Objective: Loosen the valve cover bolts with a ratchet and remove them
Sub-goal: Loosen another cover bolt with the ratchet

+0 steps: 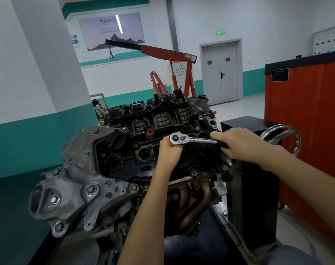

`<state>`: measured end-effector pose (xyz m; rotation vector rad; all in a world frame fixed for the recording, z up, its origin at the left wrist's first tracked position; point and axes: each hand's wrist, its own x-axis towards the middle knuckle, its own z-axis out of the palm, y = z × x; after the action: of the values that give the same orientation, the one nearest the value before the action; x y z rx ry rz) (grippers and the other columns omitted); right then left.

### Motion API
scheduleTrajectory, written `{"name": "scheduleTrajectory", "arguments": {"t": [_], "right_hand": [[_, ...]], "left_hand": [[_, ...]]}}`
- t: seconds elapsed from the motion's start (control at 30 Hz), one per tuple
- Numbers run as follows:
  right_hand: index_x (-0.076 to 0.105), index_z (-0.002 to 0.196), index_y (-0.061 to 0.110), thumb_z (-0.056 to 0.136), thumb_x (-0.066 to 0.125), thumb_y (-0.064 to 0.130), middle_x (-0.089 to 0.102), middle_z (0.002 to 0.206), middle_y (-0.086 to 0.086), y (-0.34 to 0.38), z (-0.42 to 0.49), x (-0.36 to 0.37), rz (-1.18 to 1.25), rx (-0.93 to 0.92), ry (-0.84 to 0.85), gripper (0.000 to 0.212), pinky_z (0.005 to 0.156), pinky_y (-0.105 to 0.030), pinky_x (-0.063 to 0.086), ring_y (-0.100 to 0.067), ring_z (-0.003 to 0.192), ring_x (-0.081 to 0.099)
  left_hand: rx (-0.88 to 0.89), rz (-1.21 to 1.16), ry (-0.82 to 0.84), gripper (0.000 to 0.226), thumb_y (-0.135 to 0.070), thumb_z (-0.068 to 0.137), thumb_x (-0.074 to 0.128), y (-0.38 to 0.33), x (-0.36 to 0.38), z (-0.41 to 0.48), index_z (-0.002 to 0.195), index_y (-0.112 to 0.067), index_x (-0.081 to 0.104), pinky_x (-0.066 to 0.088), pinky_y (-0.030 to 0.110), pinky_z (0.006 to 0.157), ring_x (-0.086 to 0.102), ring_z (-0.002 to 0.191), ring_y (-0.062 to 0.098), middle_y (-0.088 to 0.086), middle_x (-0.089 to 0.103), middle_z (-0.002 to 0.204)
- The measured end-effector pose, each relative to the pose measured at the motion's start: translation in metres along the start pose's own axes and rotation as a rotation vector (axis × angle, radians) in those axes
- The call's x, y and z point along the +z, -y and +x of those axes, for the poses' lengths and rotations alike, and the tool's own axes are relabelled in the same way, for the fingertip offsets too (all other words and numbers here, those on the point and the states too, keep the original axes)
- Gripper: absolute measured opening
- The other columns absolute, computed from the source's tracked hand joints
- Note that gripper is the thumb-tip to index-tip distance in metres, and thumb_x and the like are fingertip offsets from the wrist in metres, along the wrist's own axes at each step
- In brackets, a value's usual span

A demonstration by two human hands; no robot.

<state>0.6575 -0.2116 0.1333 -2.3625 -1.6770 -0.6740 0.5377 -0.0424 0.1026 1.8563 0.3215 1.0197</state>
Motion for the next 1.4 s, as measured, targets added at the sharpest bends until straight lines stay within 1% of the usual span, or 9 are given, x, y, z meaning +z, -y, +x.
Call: {"name": "scheduleTrajectory", "arguments": {"t": [0.23,0.37,0.53,0.73,0.83,0.97,1.1,1.27,1.4], "right_hand": [[0.041,0.089,0.023,0.084,0.059,0.008,0.05,0.063,0.001,0.112,-0.054,0.07,0.796,0.347,-0.137,0.023,0.053,-0.028,0.042,-0.019,0.055,0.051],[0.045,0.122,0.007,0.088,0.055,0.007,0.049,0.07,0.001,0.166,-0.04,0.092,1.026,0.443,-0.188,0.036,0.047,-0.013,0.038,-0.006,0.055,0.049],[0.051,0.117,0.016,0.083,0.058,0.006,0.054,0.071,-0.003,0.081,-0.048,0.065,0.745,0.25,0.01,0.036,0.049,-0.018,0.04,-0.021,0.056,0.054],[0.049,0.116,0.023,0.092,0.055,0.017,0.05,0.076,0.005,-0.007,0.001,0.002,-0.007,-0.029,0.054,0.025,0.058,-0.022,0.035,-0.016,0.069,0.053],[0.048,0.117,0.024,0.09,0.057,0.018,0.057,0.079,0.0,0.016,-0.018,0.027,0.105,0.101,-0.029,0.028,0.057,-0.023,0.037,-0.019,0.068,0.055],[0.041,0.09,0.026,0.084,0.06,0.008,0.052,0.062,0.0,0.093,-0.056,0.072,0.748,0.313,-0.119,0.026,0.046,-0.022,0.041,-0.011,0.05,0.054],[0.047,0.1,0.017,0.085,0.057,-0.001,0.045,0.059,0.005,0.154,-0.043,0.092,1.112,0.399,-0.225,0.026,0.045,-0.013,0.041,0.002,0.05,0.053],[0.046,0.095,0.025,0.082,0.058,0.002,0.051,0.062,-0.003,0.105,-0.052,0.073,0.942,0.287,-0.07,0.029,0.047,-0.02,0.044,-0.015,0.051,0.05],[0.05,0.12,0.025,0.089,0.058,0.014,0.061,0.084,-0.005,0.014,-0.029,0.027,0.305,0.138,0.08,0.034,0.062,-0.031,0.046,-0.025,0.075,0.063]], "left_hand": [[-0.007,-0.111,-0.102,0.053,-0.013,0.097,0.059,0.005,0.013,-0.007,0.057,-0.027,0.027,0.022,0.033,0.062,0.024,0.06,0.013,-0.01,0.026,0.056],[-0.073,-0.061,-0.105,0.058,-0.016,0.094,0.062,0.003,0.01,-0.001,0.054,-0.032,0.024,0.023,0.032,0.063,0.02,0.056,0.007,-0.012,0.023,0.051],[0.0,-0.029,-0.02,0.055,-0.015,0.094,0.061,0.008,0.004,0.002,0.048,-0.033,0.037,0.028,0.022,0.058,0.03,0.056,0.005,-0.015,0.033,0.051],[0.022,-0.042,-0.069,0.046,-0.004,0.091,0.054,0.006,0.008,-0.002,0.06,-0.035,0.067,0.042,0.019,0.066,0.052,0.065,0.0,-0.016,0.061,0.061],[0.002,-0.102,-0.111,0.037,-0.009,0.094,0.058,0.009,0.009,-0.006,0.06,-0.023,0.061,0.043,0.023,0.07,0.052,0.067,0.003,-0.014,0.057,0.06],[0.016,-0.095,-0.162,0.055,-0.015,0.096,0.062,0.005,0.02,-0.011,0.049,-0.031,0.036,0.028,0.019,0.054,0.03,0.052,0.0,-0.016,0.035,0.047],[-0.03,-0.168,-0.194,0.052,-0.011,0.093,0.065,0.006,0.019,-0.005,0.056,-0.025,0.032,0.035,0.026,0.069,0.031,0.065,0.011,-0.013,0.03,0.051],[0.01,-0.054,-0.073,0.052,-0.015,0.095,0.063,0.012,0.009,-0.004,0.052,-0.03,0.038,0.031,0.012,0.054,0.032,0.049,0.0,-0.017,0.035,0.046],[0.031,0.004,-0.017,0.042,-0.008,0.091,0.056,0.007,0.008,-0.001,0.06,-0.034,0.064,0.041,0.017,0.064,0.052,0.063,-0.001,-0.014,0.061,0.061]]}}
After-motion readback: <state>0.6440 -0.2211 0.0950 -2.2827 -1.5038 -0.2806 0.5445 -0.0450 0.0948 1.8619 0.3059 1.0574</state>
